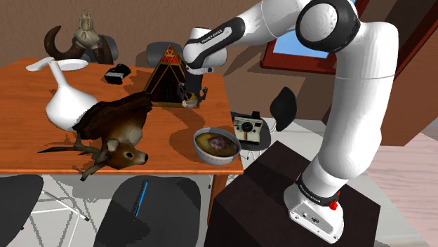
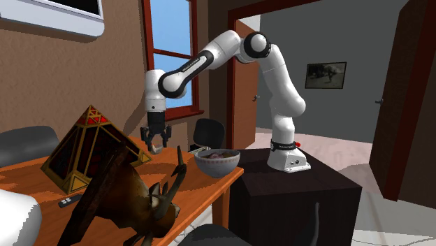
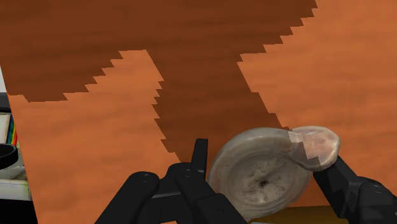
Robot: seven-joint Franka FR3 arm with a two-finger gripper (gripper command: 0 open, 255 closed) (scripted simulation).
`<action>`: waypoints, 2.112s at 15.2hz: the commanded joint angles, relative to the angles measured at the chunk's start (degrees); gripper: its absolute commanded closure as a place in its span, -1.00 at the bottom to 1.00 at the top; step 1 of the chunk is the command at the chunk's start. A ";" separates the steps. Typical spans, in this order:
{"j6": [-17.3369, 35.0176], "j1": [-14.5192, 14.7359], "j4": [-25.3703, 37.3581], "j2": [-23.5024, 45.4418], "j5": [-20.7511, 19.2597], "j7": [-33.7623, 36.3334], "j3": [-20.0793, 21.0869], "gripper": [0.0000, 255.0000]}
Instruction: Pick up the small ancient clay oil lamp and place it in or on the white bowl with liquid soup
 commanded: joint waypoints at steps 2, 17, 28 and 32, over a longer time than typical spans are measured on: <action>-1.98 -0.08 0.69 -1.29 0.00 0.20 0.01 1.00; -11.29 -0.30 5.37 -5.99 -0.05 1.23 0.06 1.00; -4.79 2.36 -22.75 -28.37 4.34 4.05 3.06 1.00; -4.25 4.03 -30.95 -36.41 6.54 5.51 4.44 1.00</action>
